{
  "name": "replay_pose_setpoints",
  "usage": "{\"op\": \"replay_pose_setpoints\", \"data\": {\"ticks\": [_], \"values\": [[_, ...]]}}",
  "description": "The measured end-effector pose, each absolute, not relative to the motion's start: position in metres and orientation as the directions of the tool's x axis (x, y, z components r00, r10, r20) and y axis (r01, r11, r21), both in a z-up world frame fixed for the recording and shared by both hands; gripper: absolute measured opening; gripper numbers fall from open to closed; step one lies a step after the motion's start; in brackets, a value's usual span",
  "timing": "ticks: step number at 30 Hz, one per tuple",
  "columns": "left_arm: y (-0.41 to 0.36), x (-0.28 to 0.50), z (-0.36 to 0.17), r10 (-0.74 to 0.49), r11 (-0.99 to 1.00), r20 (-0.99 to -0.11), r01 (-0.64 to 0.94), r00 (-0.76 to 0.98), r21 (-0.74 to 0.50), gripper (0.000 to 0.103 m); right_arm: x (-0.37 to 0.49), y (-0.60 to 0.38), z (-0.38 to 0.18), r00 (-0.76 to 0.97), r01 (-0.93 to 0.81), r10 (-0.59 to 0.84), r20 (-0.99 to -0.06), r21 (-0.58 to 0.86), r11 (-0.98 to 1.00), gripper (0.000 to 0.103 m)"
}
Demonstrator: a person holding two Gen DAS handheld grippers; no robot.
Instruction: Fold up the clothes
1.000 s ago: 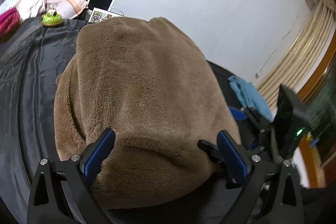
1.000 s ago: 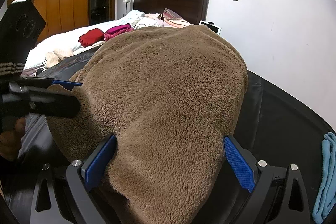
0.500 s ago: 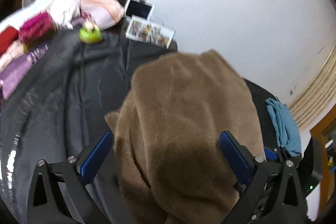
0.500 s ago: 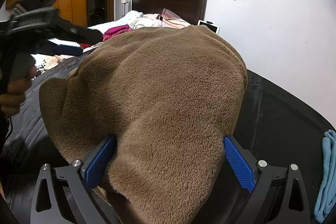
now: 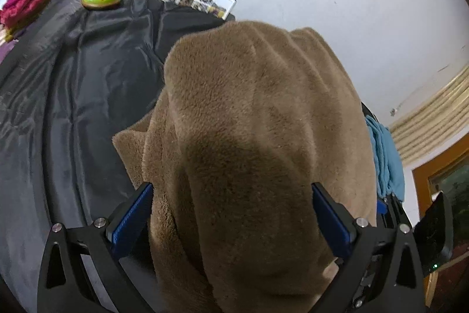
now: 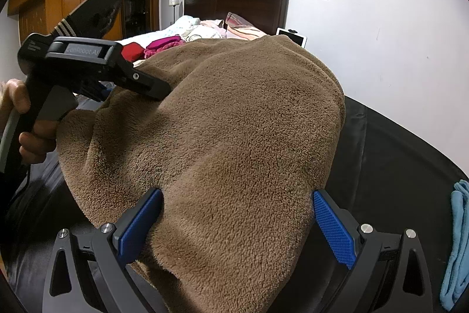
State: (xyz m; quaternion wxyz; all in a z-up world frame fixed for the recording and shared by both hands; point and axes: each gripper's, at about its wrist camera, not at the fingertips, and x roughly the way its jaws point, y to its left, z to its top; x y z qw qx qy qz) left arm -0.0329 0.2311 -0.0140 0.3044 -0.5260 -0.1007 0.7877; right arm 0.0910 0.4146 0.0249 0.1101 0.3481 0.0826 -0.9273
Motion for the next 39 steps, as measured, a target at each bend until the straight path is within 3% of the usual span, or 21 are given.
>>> {"op": "replay_pose_setpoints", "data": {"ticks": [9,34,39], "values": [[0.224,-0.044,-0.033,0.655,-0.737,-0.737,-0.359,-0.169,-0.573,0.102,0.090,0.416,0.024,-0.734,0.257,-0.150,-0.663,-0.067,-0.964,0.102],[0.219,-0.040,-0.028,0.579,-0.807,-0.755,-0.346,-0.308,-0.478,0.103,0.092,0.416,0.023,-0.734,0.252,-0.156,-0.661,-0.051,-0.966,0.102],[0.212,-0.036,-0.032,0.603,-0.795,-0.727,-0.327,-0.329,-0.512,0.103,0.091,0.416,0.022,-0.734,0.251,-0.157,-0.661,-0.049,-0.967,0.102]]}}
